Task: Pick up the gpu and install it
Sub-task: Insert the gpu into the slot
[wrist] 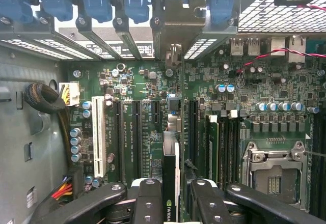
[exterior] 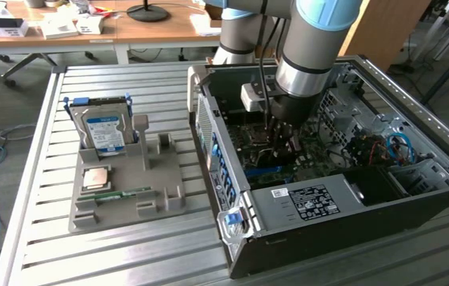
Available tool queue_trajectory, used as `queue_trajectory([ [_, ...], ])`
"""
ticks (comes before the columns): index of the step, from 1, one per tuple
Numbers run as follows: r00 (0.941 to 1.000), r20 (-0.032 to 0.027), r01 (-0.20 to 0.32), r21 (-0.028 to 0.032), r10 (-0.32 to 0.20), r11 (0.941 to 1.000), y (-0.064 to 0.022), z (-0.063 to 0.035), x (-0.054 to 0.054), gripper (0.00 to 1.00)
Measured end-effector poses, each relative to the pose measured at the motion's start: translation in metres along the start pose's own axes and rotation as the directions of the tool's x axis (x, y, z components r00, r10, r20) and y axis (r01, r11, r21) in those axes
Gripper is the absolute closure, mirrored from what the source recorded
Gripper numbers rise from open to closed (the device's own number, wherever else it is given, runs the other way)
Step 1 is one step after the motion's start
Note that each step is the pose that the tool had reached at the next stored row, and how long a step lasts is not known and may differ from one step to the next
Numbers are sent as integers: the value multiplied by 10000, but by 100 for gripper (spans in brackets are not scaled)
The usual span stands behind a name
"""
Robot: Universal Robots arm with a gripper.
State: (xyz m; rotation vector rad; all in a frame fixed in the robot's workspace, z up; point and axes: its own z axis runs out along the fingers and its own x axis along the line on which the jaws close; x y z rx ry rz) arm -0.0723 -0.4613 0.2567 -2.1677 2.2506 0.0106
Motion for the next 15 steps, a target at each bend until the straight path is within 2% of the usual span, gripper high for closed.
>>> queue_trajectory([
  [15,10000,-1,0,-1,0,10000,0,19,1,74],
])
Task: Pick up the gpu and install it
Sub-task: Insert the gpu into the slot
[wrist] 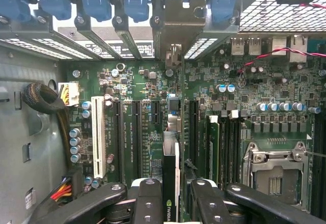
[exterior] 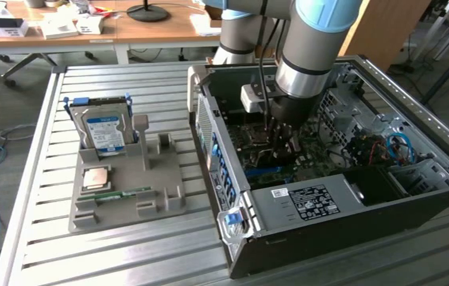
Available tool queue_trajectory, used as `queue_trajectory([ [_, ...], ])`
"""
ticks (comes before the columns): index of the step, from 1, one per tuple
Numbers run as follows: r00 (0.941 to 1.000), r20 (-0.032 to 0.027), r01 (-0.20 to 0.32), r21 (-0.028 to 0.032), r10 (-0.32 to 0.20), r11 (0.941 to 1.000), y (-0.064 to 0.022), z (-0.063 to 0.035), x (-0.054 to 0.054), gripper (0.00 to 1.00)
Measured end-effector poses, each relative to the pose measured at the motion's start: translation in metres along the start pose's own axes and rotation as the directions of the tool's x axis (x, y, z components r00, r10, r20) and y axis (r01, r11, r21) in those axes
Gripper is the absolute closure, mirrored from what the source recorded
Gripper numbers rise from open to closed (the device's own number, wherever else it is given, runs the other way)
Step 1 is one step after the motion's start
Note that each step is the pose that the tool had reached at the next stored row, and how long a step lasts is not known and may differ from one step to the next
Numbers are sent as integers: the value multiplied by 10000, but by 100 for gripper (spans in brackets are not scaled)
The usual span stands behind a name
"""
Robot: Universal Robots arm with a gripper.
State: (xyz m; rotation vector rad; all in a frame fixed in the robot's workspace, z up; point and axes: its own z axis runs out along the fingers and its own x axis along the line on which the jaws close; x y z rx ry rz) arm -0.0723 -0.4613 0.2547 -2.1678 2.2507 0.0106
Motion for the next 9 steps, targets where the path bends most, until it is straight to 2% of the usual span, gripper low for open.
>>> queue_trajectory([
  [9,10000,0,0,0,0,10000,0,25,0,74],
])
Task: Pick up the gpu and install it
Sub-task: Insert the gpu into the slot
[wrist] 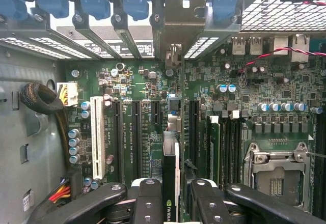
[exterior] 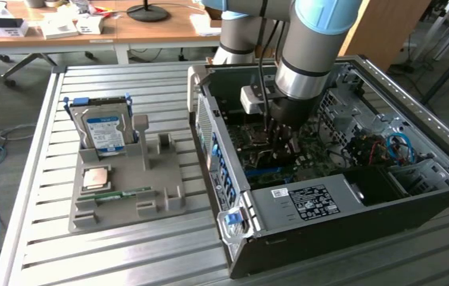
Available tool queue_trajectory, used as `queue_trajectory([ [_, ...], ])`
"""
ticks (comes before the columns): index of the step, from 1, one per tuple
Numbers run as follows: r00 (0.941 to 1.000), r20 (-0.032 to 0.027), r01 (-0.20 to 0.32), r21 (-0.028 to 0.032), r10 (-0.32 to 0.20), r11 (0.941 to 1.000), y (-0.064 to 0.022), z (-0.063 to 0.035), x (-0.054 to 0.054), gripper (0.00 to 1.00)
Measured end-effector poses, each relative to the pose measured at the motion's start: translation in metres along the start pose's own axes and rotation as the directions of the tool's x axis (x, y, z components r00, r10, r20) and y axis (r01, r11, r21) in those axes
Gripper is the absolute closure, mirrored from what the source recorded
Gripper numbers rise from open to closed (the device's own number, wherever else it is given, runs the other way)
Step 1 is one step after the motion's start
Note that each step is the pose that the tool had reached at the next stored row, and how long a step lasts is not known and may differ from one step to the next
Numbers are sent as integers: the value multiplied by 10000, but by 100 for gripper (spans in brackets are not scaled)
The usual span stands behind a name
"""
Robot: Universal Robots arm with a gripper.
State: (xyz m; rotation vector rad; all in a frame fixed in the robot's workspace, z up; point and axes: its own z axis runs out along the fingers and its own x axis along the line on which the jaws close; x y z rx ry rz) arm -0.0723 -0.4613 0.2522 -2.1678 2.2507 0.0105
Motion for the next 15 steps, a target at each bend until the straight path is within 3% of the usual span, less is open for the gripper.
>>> queue_trajectory([
  [15,10000,1,0,1,0,10000,1,22,0,74],
])
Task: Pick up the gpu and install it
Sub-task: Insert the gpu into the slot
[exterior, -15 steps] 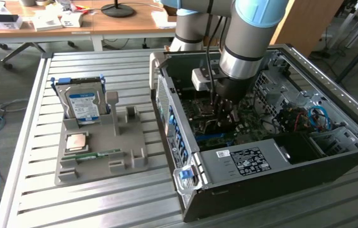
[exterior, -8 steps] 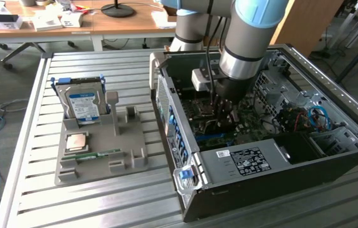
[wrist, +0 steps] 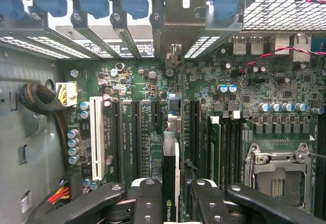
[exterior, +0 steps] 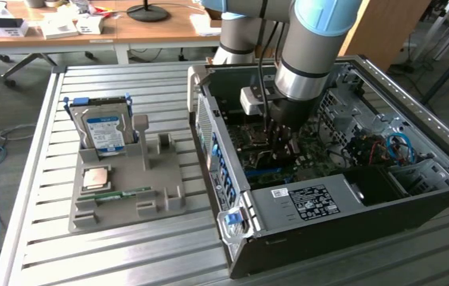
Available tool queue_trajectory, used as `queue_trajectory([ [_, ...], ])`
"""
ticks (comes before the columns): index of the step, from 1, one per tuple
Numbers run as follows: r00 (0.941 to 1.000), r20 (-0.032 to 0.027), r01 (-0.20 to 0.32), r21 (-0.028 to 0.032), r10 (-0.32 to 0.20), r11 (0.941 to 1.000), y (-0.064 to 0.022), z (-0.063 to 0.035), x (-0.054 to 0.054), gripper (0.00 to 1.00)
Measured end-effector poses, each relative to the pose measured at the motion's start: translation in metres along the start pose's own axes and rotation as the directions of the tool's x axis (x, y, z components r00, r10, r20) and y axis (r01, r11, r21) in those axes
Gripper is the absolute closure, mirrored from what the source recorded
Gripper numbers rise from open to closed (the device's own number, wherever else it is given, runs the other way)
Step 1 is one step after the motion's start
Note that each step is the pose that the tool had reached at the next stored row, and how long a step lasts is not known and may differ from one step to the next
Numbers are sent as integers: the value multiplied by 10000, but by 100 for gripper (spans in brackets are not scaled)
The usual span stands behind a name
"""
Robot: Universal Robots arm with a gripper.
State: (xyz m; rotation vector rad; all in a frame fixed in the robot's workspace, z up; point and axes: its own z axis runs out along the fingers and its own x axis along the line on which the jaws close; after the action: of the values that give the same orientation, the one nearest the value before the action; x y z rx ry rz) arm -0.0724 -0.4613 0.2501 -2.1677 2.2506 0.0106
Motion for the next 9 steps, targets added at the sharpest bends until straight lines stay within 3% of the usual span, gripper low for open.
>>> queue_trajectory([
  [9,10000,0,0,-1,0,10000,3,10,0,74],
])
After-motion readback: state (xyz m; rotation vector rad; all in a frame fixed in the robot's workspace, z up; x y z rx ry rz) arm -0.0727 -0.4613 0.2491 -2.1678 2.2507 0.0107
